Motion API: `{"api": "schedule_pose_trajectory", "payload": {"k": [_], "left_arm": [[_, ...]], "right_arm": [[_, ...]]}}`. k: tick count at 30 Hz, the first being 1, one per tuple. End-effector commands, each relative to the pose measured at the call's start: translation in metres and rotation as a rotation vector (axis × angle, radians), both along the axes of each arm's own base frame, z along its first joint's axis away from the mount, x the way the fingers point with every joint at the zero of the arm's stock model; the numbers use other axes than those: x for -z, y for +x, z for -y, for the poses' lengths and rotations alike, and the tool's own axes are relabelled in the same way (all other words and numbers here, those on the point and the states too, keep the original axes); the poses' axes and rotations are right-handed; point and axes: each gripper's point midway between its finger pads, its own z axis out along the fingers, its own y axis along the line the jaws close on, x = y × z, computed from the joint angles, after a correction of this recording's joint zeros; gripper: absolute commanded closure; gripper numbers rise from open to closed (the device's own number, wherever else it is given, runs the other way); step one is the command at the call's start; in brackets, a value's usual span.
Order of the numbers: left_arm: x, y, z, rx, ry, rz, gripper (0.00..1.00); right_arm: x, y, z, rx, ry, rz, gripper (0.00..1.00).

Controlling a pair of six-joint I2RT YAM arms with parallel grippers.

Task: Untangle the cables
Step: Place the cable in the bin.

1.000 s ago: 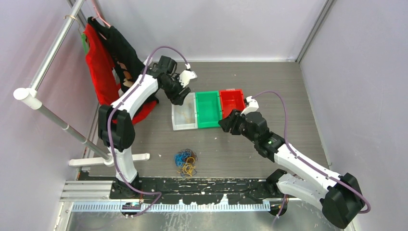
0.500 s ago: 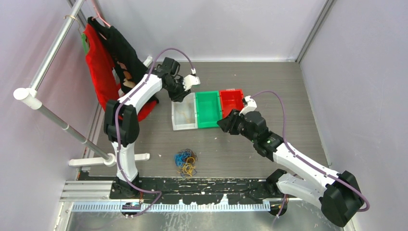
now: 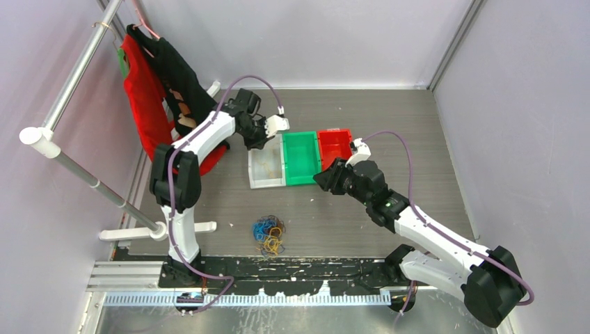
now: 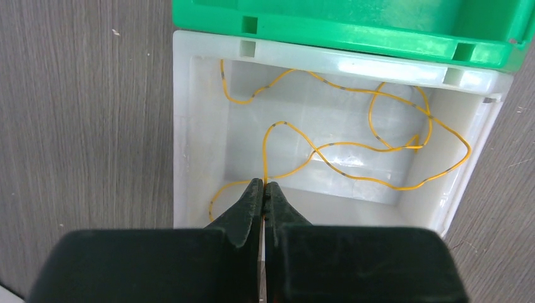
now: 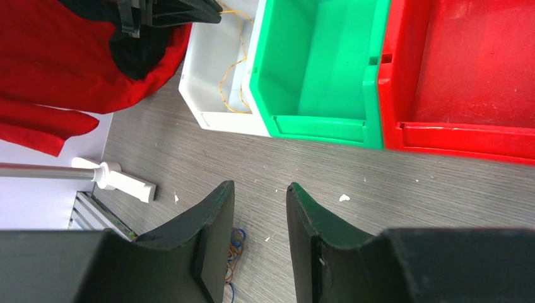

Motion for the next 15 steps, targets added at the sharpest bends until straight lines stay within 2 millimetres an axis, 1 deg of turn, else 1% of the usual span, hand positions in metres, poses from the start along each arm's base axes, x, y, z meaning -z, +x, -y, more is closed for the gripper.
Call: {"api": "schedule_pose_trajectory", "payload": {"k": [1,3,7,10,12,14,15], "left_arm": [[-0.031,-0.003,0.011,0.033,-0.066,0.067,1.00],[-0.028,-0.002,0.011,0.030,-0.064,0.077,1.00],[-0.015,0.000,0.013,0.023,-0.034,0.092,1.00],[0.003,0.010,0.014,0.010,0.031,0.136,1.00],[0.011,0.017,0.015,0.001,0.069,0.162,1.00],[0.013,0.027,0.014,-0.018,0.091,0.191,1.00],[0.011,0.032,0.015,-0.029,0.092,0.205,1.00]], "right_arm": [[-0.016,0.004,-0.002,0.005,0.039,0.038,0.59],[-0.016,0.004,-0.001,0.006,0.038,0.039,0.59],[-0.016,0.004,-0.001,0.006,0.035,0.040,0.59],[-0.014,0.004,-0.001,0.006,0.032,0.037,0.59],[-0.012,0.003,-0.001,0.006,0.031,0.034,0.59],[-0.011,0.003,-0.001,0.005,0.030,0.031,0.60],[-0.010,0.002,0.000,0.006,0.031,0.031,0.60]]}}
